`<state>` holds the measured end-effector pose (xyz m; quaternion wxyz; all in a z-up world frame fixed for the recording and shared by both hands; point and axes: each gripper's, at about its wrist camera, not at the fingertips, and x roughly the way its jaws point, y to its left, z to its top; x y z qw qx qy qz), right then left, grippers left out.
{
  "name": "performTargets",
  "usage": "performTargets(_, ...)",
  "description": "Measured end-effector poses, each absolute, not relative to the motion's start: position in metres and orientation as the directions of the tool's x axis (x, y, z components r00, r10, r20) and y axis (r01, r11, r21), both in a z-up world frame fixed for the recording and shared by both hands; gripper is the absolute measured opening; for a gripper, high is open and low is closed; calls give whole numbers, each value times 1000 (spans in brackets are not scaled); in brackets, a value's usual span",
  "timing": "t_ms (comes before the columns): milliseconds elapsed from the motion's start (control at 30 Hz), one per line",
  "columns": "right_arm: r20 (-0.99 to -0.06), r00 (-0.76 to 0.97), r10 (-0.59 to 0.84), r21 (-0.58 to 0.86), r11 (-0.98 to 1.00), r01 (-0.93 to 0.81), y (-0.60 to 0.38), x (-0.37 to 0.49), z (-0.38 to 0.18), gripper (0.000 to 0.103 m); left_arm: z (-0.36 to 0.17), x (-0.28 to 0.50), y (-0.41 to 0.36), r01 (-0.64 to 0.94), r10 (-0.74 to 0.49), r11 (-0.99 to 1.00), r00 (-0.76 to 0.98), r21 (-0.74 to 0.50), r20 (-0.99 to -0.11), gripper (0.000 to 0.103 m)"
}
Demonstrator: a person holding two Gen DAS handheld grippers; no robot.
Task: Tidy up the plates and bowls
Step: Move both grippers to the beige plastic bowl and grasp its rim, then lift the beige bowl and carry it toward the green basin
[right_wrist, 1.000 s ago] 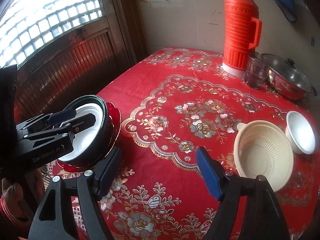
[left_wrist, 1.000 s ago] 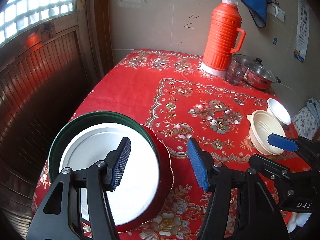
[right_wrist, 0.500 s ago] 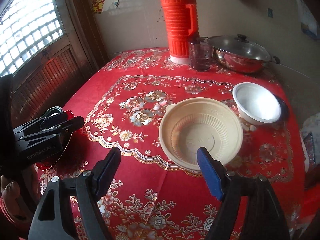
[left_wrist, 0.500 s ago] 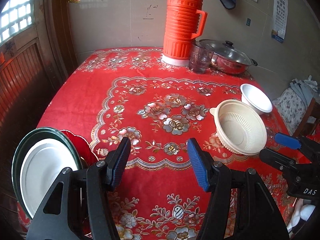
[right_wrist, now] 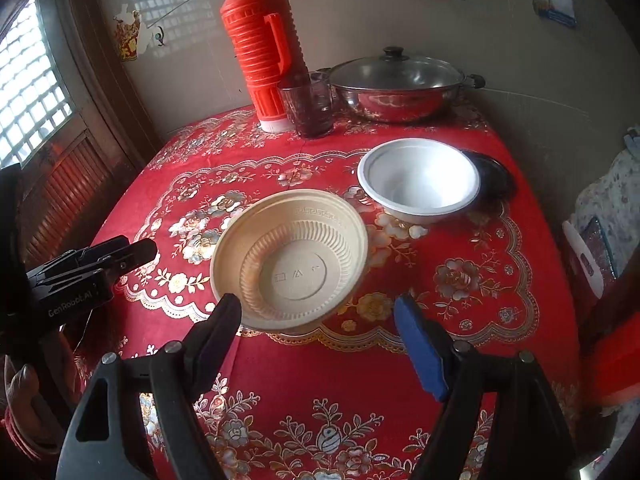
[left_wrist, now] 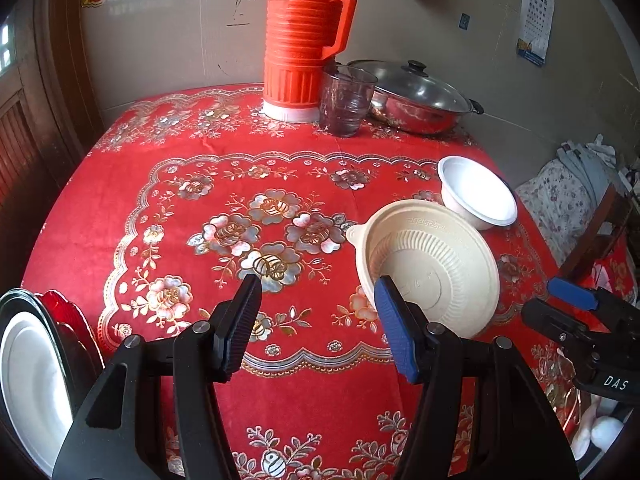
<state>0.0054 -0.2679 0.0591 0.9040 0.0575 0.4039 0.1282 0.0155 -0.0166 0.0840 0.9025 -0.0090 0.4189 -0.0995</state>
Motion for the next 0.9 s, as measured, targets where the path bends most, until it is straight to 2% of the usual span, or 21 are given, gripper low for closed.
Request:
performTargets(400,-750,601,276,215,961,-173,-280,45,40,79,53,43,-45,167,-202,977,542,-131,-816,59)
performTargets(900,-773,562,294,211,955,-209,-280,76,25,79,33,63,-65,170,-184,979,506,-112,-842,59)
